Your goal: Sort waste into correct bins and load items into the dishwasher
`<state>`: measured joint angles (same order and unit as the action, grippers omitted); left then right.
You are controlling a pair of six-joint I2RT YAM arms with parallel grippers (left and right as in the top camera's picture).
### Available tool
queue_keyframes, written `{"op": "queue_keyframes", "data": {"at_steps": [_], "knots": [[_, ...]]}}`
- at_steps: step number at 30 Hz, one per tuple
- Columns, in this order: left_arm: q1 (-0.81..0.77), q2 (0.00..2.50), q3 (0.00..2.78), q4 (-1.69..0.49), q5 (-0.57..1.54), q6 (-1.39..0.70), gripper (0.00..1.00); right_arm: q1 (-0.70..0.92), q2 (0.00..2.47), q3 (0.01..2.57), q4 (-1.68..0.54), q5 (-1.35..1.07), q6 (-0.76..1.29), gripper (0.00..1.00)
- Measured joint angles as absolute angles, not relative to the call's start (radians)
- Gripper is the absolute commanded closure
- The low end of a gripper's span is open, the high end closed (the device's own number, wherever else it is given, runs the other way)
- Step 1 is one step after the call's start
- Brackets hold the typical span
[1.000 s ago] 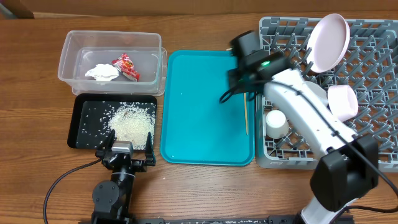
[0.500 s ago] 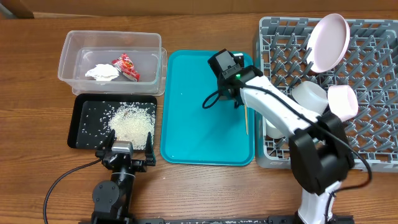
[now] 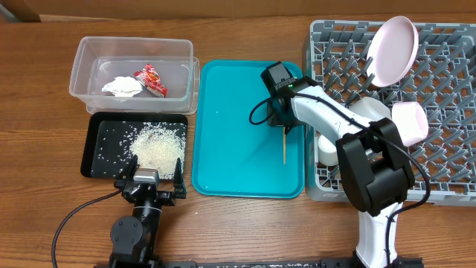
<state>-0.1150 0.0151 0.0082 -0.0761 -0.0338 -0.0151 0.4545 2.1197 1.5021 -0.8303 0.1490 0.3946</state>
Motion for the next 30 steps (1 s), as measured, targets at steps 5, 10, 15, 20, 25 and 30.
{"op": "queue_keyframes", "data": {"at_steps": [5, 10, 15, 20, 25, 30], "knots": [[-0.115, 0.015, 0.008, -0.076, -0.034, -0.015, 0.00, 0.486, 2.108, 1.507, -0.876, 0.076, 0.392, 0.96], [-0.115, 0.015, 0.008, -0.076, -0.034, -0.015, 0.00, 0.505, 2.023, 1.507, -0.912, 0.047, 0.391, 0.96], [-0.115, 0.015, 0.008, -0.076, -0.034, -0.015, 0.00, 0.443, 1.765, 1.517, -0.888, 0.112, 0.388, 0.96], [-0.115, 0.015, 0.008, -0.076, -0.033, -0.015, 0.00, 0.284, 1.646, 1.545, -0.802, 0.153, 0.257, 0.96], [-0.115, 0.015, 0.008, -0.076, -0.034, -0.015, 0.00, 0.219, 1.721, 1.545, -0.788, 0.145, 0.173, 0.68], [-0.115, 0.015, 0.008, -0.076, -0.033, -0.015, 0.00, 0.218, 1.838, 1.543, -0.778, 0.138, 0.124, 0.46]]}}
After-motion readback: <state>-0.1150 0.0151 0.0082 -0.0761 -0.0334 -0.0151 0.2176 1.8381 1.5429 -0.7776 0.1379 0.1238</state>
